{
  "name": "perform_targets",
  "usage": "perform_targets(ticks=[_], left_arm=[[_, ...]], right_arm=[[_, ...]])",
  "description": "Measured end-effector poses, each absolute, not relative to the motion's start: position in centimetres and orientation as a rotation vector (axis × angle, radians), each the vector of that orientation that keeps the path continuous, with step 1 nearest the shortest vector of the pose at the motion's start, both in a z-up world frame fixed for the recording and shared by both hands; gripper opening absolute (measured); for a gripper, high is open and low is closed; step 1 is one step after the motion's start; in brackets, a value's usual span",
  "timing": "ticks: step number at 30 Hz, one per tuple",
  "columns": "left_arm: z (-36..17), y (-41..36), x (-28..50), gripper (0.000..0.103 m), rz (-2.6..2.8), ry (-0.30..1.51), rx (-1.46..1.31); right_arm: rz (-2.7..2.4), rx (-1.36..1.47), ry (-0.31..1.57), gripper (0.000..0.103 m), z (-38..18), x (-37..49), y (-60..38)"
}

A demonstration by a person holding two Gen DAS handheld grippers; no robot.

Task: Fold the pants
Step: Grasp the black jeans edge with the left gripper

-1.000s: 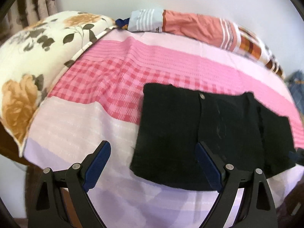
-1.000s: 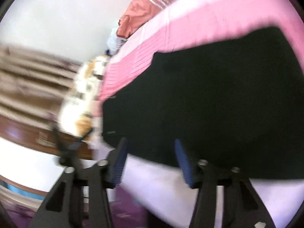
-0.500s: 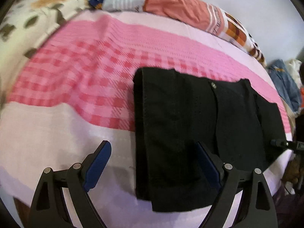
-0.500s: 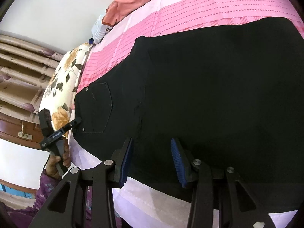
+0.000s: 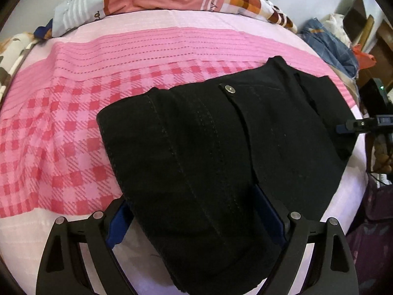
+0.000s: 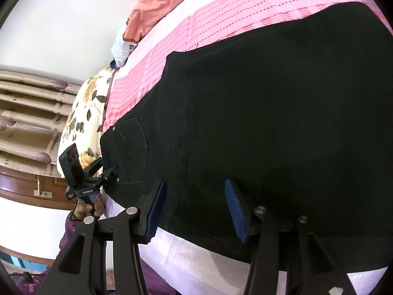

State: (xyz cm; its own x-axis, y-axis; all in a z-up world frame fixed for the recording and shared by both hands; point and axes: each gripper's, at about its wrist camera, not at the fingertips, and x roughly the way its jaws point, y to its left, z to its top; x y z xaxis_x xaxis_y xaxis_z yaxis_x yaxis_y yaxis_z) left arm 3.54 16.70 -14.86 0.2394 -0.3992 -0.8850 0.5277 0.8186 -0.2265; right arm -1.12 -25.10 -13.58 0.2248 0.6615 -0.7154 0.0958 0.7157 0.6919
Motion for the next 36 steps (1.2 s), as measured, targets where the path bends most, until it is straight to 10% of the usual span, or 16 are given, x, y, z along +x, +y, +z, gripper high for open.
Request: perform_targets(ticks=[36], left_arm=[[-15.0, 16.3, 2.8, 0.091, -0.611, 1.110, 0.195]], right_arm=[[0.420, 0.646, 1.290, 0.094, -13.0, -0.4, -22.0]])
